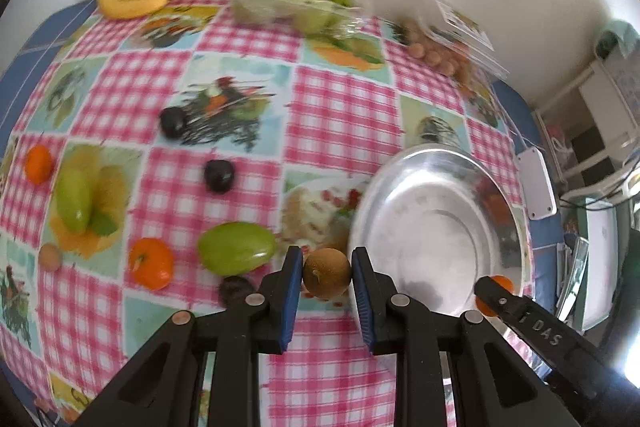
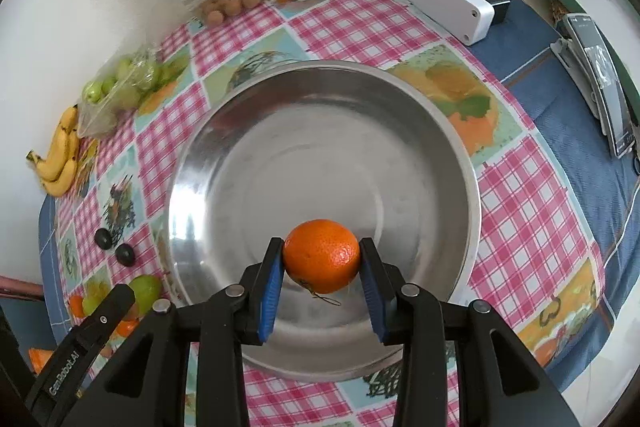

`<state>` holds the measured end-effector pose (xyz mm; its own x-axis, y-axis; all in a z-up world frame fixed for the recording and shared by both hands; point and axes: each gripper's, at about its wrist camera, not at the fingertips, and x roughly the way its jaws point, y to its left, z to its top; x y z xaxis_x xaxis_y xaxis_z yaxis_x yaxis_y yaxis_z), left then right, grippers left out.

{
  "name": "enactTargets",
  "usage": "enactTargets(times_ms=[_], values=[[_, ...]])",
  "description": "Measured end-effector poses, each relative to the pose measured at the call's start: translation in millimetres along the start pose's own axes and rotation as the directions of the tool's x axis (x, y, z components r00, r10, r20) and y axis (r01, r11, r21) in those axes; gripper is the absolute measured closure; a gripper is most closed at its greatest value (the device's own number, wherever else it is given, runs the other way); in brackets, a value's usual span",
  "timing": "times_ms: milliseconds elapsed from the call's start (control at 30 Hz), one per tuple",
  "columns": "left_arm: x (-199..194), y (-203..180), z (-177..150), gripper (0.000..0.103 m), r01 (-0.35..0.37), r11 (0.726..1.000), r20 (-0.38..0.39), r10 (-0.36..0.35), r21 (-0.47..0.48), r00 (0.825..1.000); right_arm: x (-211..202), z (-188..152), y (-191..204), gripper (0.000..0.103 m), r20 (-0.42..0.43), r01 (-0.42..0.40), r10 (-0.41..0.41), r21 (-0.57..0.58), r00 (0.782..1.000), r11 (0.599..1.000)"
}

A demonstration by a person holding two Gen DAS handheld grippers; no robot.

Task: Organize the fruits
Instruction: 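Carry the orange with the right tool and the kiwi with the left tool over the steel bowl, then open both tools to drop the orange and kiwi into the steel bowl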

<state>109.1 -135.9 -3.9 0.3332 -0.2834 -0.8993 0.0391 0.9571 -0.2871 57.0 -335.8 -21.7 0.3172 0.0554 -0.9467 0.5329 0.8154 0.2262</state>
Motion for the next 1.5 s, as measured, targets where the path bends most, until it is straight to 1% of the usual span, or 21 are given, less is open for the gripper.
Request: enactTargets(times_ms=[233,333,467,600,700,1100,1200,1233,1333,1400,1467,1500], values=[[14.6,-35.3,3.0,0.076,0.004,0.996,0.004,-0.004,0.093,1.000,15.6,9.3,-9.3,0.064,-0.016,0.013,-0.013,0.034,1.000,0.999],[20.7,-44.7,4.8,0.076,0.014,0.994,-0.002,-0.014,0.110,1.000,19.1,14.2,-13.3,0.064,-0.014,0.022,-0.021,0.042,1.000,0.999],[33.1,-55.0,6.9,0.076,0.010,0.991,-0.009,-0.009,0.134,1.000,22.7,19.1,-18.6,0.064,-0.014,0.035,-0.035,0.052,0.999,0.998],[47.5,-58.0,6.5,0.076,0.016,0.991,-0.037,-0.012,0.130,0.999,25.9,23.5,-21.7,0.064,-0.014,0.050,-0.050,0.057,0.999,0.997],[53.5,-58.9,7.0,0.076,0.014,0.992,-0.043,-0.008,0.129,0.999,27.7,26.5,-22.9,0.064,-0.007,0.056,-0.056,0.058,0.998,0.997],[59.8,-52.9,5.0,0.075,0.004,0.994,-0.072,0.004,0.109,0.997,34.5,24.1,-23.6,0.064,-0.029,0.070,-0.068,0.056,0.997,0.996],[56.1,-53.5,4.6,0.068,0.003,0.994,-0.066,0.005,0.112,0.998,32.6,23.4,-22.6,0.063,-0.025,0.068,-0.067,0.062,0.997,0.996],[54.8,-53.6,4.7,0.063,0.002,0.994,-0.064,0.006,0.113,0.998,31.3,23.8,-22.4,0.061,-0.024,0.065,-0.063,0.062,0.998,0.996],[49.5,-53.0,4.4,0.060,0.005,0.993,-0.061,0.002,0.114,0.998,26.8,24.2,-19.2,0.054,-0.016,0.056,-0.055,0.053,0.998,0.997],[46.3,-52.3,4.9,0.057,0.005,0.994,-0.057,0.001,0.113,0.998,23.0,23.0,-17.0,0.053,-0.013,0.062,-0.062,0.043,0.998,0.997],[40.9,-50.4,5.3,0.047,0.001,0.994,-0.049,0.004,0.111,0.999,19.5,22.3,-16.5,0.053,-0.009,0.064,-0.064,0.037,0.998,0.997],[38.7,-49.6,5.7,0.044,-0.002,0.994,-0.045,0.007,0.109,0.999,16.7,21.8,-15.6,0.052,-0.006,0.066,-0.066,0.033,0.998,0.997]])
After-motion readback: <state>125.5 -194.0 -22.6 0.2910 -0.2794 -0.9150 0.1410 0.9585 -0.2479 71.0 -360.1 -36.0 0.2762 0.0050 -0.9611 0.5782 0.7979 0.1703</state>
